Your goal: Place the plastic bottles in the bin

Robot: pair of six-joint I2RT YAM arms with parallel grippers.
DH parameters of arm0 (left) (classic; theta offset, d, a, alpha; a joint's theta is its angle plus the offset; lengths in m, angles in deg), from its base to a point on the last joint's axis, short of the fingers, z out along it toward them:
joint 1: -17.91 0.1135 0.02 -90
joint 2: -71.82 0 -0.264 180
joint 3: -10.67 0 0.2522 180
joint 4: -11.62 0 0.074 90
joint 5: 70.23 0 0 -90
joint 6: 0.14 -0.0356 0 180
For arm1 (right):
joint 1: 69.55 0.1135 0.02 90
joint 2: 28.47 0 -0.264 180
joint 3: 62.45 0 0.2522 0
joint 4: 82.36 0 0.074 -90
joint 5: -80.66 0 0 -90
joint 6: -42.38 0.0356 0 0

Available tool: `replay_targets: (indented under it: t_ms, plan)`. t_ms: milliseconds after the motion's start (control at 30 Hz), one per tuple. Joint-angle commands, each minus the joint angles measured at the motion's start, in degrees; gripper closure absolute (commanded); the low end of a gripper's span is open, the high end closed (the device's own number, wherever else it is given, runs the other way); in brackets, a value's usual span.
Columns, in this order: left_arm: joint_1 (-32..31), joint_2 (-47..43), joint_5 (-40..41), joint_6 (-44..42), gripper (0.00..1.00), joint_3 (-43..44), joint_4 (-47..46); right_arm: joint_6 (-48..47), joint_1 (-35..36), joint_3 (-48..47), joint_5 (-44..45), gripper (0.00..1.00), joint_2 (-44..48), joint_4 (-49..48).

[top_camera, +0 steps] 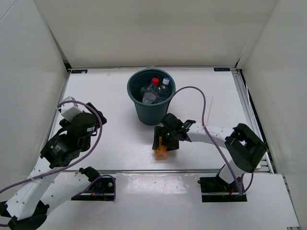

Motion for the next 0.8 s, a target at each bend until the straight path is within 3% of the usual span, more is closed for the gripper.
replay_targets:
  t_ms: [0, 67, 100, 200, 333, 400, 533, 633, 700, 767]
  plan:
    - [0.0, -0.2, 2.4, 1.3, 0.0, 1.6, 3.2, 0.6, -0.3, -3.9, -0.4, 0.15, 0.1, 5.1]
    - [0.0, -0.2, 2.4, 2.7, 0.0, 0.9, 3.2, -0.5, -0.3, -3.9, 0.5, 0.22, 1.2, 7.8]
    - [0.0, -0.7, 2.9, 2.7, 0.0, -0.1, 2.7, -1.3, -0.3, -4.6, 1.9, 0.38, 2.7, 11.1]
    - [0.0, -0.7, 3.5, 4.3, 0.0, -1.7, 1.3, -1.3, -0.3, -4.6, 4.3, 0.64, 7.9, 18.1]
    - [0.0, -0.7, 3.5, 5.7, 0.0, -3.1, 0.0, -2.5, -0.3, -8.1, 6.3, 0.7, 15.4, 28.7]
    - [0.0, -0.2, 3.5, 7.2, 0.0, -3.8, 0.0, -2.5, -0.9, -14.3, 4.5, 0.8, 18.3, 33.4]
    - [0.0, -0.2, 3.5, 8.7, 0.0, -5.2, 0.0, -5.1, -0.2, -28.9, 5.7, 0.83, 21.3, 36.1]
    - [0.0, -0.2, 3.5, 8.7, 0.0, -6.5, -0.5, -9.3, -0.2, -42.6, 11.7, 0.83, 17.3, 34.4]
    - [0.0, 0.4, 3.5, 8.7, 0.0, -7.0, -0.5, -15.3, -0.2, -51.4, 16.8, 0.83, 8.7, 34.4]
    - [0.0, 1.0, 2.9, 8.2, 0.0, -7.0, -0.5, -19.8, -0.8, -67.4, 20.7, 0.83, -2.8, 38.9]
